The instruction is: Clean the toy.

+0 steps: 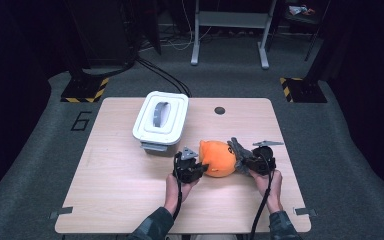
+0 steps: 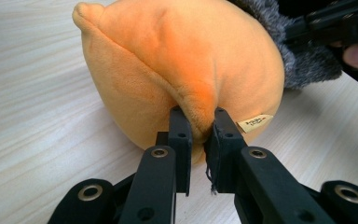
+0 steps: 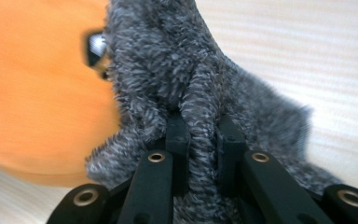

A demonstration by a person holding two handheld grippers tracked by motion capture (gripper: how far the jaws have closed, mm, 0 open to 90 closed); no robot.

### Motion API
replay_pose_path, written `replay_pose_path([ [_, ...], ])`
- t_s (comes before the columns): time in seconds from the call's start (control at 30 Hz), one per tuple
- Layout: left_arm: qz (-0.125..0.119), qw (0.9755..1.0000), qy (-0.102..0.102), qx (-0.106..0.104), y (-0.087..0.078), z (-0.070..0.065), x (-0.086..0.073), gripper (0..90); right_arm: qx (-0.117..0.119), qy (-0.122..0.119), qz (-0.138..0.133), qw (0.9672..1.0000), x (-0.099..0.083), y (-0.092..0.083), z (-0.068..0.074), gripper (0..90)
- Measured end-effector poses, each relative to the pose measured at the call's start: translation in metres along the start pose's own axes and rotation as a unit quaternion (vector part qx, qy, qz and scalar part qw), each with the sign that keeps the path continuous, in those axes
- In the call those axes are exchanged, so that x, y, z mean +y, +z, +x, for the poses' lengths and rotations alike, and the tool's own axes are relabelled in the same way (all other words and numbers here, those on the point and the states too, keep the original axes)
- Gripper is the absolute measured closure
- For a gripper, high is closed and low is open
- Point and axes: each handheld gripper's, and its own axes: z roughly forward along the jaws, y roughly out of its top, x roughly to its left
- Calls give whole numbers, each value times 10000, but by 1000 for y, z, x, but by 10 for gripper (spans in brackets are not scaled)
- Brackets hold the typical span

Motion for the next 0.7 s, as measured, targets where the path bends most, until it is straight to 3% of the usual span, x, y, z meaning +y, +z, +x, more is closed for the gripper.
replay_pose_path([
  [0.03, -9, 10000, -8, -15, 0, 0, 0, 812, -30, -66, 54, 10000, -1, 4, -2, 792],
  [0.1, -3, 10000, -24, -19, 0, 0, 0, 811, -90, 92, 240, 9996, -3, 11, -2, 792],
  [0.23, -36, 10000, 3, -25, 0, 0, 0, 811, -57, 162, 363, 9992, -7, 21, -7, 792],
  [0.27, -49, 10000, -3, -27, 0, 0, 0, 811, -75, 166, 355, 9992, -6, 17, -7, 793],
  [0.37, -92, 9999, -21, -54, -1, 1, 0, 811, -82, 91, -9, 9999, -3, -4, -11, 795],
  [0.47, -72, 9999, 51, -70, -2, -1, 1, 810, 116, 137, -337, 9993, 6, -32, -10, 795],
  [0.6, -76, 9999, 113, -64, -1, -3, 3, 810, 425, -141, -618, 9971, 21, -56, 10, 795],
  [0.7, -91, 9998, 130, -76, -1, -4, 5, 810, 671, -329, -661, 9950, 31, -59, 30, 794],
])
